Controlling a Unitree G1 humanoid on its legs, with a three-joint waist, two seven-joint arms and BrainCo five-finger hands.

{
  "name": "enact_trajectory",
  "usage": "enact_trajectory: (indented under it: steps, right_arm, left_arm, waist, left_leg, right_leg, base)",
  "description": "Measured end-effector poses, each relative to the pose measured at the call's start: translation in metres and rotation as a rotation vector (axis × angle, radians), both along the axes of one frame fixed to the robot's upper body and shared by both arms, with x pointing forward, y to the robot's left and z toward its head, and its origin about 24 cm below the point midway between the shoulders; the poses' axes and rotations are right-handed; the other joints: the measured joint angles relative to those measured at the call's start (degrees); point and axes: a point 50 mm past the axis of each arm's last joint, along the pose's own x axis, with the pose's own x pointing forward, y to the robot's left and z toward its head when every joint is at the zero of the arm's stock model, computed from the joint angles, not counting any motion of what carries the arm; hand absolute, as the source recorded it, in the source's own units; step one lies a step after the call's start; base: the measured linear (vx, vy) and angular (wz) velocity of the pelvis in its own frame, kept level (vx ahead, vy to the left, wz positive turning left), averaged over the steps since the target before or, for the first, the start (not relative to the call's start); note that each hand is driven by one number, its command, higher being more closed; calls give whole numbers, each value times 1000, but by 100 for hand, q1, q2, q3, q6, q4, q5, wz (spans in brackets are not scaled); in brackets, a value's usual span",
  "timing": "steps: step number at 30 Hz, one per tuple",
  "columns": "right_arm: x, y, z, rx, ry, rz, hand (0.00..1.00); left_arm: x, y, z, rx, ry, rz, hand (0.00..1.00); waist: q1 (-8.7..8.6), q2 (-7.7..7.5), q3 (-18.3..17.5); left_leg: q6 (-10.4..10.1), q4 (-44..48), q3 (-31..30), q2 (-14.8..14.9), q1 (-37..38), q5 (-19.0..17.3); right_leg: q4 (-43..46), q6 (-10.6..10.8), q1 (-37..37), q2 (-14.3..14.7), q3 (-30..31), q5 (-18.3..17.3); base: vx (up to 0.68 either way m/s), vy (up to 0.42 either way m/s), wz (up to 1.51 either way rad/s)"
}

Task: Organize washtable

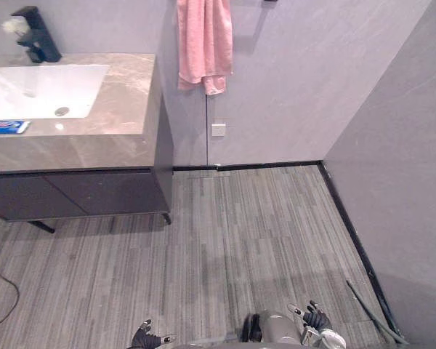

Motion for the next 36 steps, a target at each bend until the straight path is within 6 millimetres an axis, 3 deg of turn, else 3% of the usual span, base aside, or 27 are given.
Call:
enact_trajectory:
  steps: [2, 4, 5, 7, 9, 12, 14, 16, 17, 18, 19, 20, 21, 22, 23, 24, 26, 27, 30, 31, 33, 34, 35, 36]
  right_arm:
    - [5, -1, 2, -6, -13, 6, 0]
    - [8, -4, 4, -23, -28, 22, 0]
    - [6, -7, 4, -34, -19, 25, 0]
    - [3, -6, 4, -36, -14, 38, 0]
    - [1, -2, 4, -30, -18, 43, 0]
    - [6, 3, 4, -13, -32, 30, 0]
    - [7, 7, 5, -4, -37, 27, 0]
    - [2, 6, 3, -5, -24, 26, 0]
    - [0, 4, 2, -11, -11, 29, 0]
    - [0, 5, 1, -8, -3, 31, 0]
    - [-2, 12, -1, 6, 11, 40, 0]
    - [-5, 17, -3, 16, 20, 49, 0]
    - [-6, 17, -3, 15, 23, 54, 0]
    - [-8, 17, -3, 13, 27, 62, 0]
    - [-8, 16, -3, 10, 29, 63, 0]
    - [-10, 12, -3, -2, 33, 70, 0]
    - [-12, 11, -3, -7, 32, 71, 0]
    - [-11, 10, -3, -12, 28, 83, 0]
    - [-9, 9, -2, -14, 17, 74, 0]
    - [-7, 6, -1, -19, 8, 61, 0]
    - [-6, 3, 0, -30, -3, 60, 0]
    - [-8, 4, -1, -25, 5, 56, 0]
    - [-10, 7, -2, -12, 9, 45, 0]
    - [-9, 5, -1, -18, 4, 46, 0]
  left_arm:
    - [7, -9, 0, -27, -25, 11, 0]
    - [15, -13, 3, -53, -78, 78, 0]
    - [18, -16, 4, -72, -105, 127, 0]
    - [23, -16, 7, -82, -133, 148, 0]
    - [33, -21, 10, -100, -173, 154, 0]
    - [50, -31, 17, -124, -240, 131, 0]
    - [53, -33, 18, -124, -247, 116, 0]
    - [53, -36, 17, -125, -244, 99, 0]
    - [51, -39, 16, -121, -227, 79, 0]
    - [51, -36, 15, -113, -224, 77, 0]
    - [52, -29, 16, -94, -221, 72, 0]
    - [52, -27, 17, -86, -222, 70, 0]
    - [52, -26, 16, -86, -221, 70, 0]
    - [50, -26, 15, -86, -211, 70, 0]
    - [48, -26, 14, -84, -201, 67, 0]
    - [45, -25, 12, -78, -178, 44, 0]
    - [40, -26, 9, -77, -151, 37, 0]
    - [38, -25, 9, -78, -144, 46, 0]
    - [37, -27, 8, -86, -139, 59, 0]
    - [38, -29, 8, -95, -143, 72, 0]
    - [37, -32, 7, -106, -140, 89, 0]
    - [36, -29, 7, -102, -137, 94, 0]
    - [33, -28, 6, -104, -132, 118, 0]
    - [33, -32, 5, -117, -130, 129, 0]
  waist:
    - [13, 141, -14]
    - [8, 257, 65]
    - [42, 317, 147]
    - [97, 329, 185]
    - [195, 199, 235]
    - [352, 157, 240]
    - [340, 75, 250]
    - [341, 83, 218]
    - [364, 146, 178]
    - [385, 113, 150]
    - [389, -102, 46]
    - [424, -222, -15]
    - [460, -245, -26]
    - [488, -252, -31]
    - [483, -251, -30]
    - [428, -246, -19]
    - [339, -199, 4]
    - [340, -201, -6]
    - [301, -172, 0]
    - [298, -100, 34]
    - [279, -15, 57]
    - [287, -69, 31]
    - [247, -105, 1]
    - [219, -78, -30]
  left_leg:
    - [-206, 520, -42, 252, -22, -11]
    - [-333, 2333, -179, 525, -720, 157]
    - [-327, 4089, -321, 844, -1432, 417]
    - [-293, 5099, -223, 1072, -1795, 370]
    - [-187, 5405, -91, 1053, -2188, 303]
    - [-111, 4554, 250, 980, -2886, 183]
    - [-102, 3001, 347, 548, -3072, 230]
    - [-63, 1899, 279, 221, -3033, 544]
    - [238, 1276, 71, 58, -3020, 1335]
    - [536, 1288, 25, -29, -2985, 1455]
    - [580, 1219, 102, -235, -2928, 1302]
    - [645, 1156, 183, -354, -2848, 1176]
    - [692, 1140, 203, -407, -2753, 1141]
    - [756, 1081, 204, -499, -2507, 1018]
    - [788, 1022, 178, -561, -2341, 947]
    - [828, 923, 124, -668, -2002, 816]
    - [841, 785, -50, -763, -1513, 619]
    - [844, 613, -124, -773, -1154, 549]
    - [844, 330, -312, -706, -729, 489]
    - [813, 325, -434, -587, -613, 381]
    - [703, 334, -623, -409, -467, 236]
    - [594, 341, -755, -426, -410, 165]
    - [441, 373, -956, -435, -251, 39]
    - [402, 409, -992, -350, -194, 15]
  right_leg:
    - [190, -270, 121, 139, -80, -159]
    - [2, -406, 460, 267, -77, -397]
    - [-251, -492, 916, 410, 10, -504]
    - [-384, -560, 1440, 460, 132, -665]
    - [-573, -559, 1952, 416, 306, -819]
    - [-1027, -523, 2460, 347, 476, -837]
    - [-1179, -283, 2786, 131, 496, -983]
    - [-1292, -105, 2969, 42, 502, -1093]
    - [-1341, 97, 3098, 33, 553, -1245]
    - [-1322, 168, 3140, -28, 616, -1321]
    - [-1195, 217, 3133, -252, 644, -1372]
    - [-746, 290, 2924, -411, 666, -1416]
    - [-396, 314, 2808, -478, 693, -1430]
    - [656, 378, 2462, -565, 794, -1419]
    - [1324, 526, 2235, -627, 860, -1339]
    - [2536, 779, 1838, -704, 1020, -1286]
    - [3415, 759, 1485, -777, 950, -1494]
    - [3518, 584, 1207, -761, 801, -1652]
    - [2989, 399, 639, -595, 600, -1853]
    - [2381, 378, 434, -371, 615, -1838]
    - [1182, 274, 353, -68, 666, -1516]
    - [421, 189, 391, 9, 755, -1052]
    - [366, 8, 482, -57, 819, -317]
    - [503, 5, 533, -48, 716, -434]
  base:
    - [492, -248, 0]
    - [567, -330, -8]
    - [471, -216, -22]
    - [414, -158, -34]
    - [371, -114, -40]
    - [437, -9, -42]
    - [350, 79, -18]
    - [415, 186, -8]
    - [420, 244, -17]
    - [520, 288, -14]
    - [445, 226, -8]
    - [424, 207, -2]
    - [411, 215, -5]
    - [328, 180, -3]
    - [410, 220, 17]
    - [407, 195, 45]
    - [448, 159, 47]
    - [399, 85, 25]
    - [370, 3, 35]
    - [413, -98, 45]
    - [431, -148, 59]
    - [406, -171, 94]
    - [529, -235, 94]
    - [472, -217, 95]
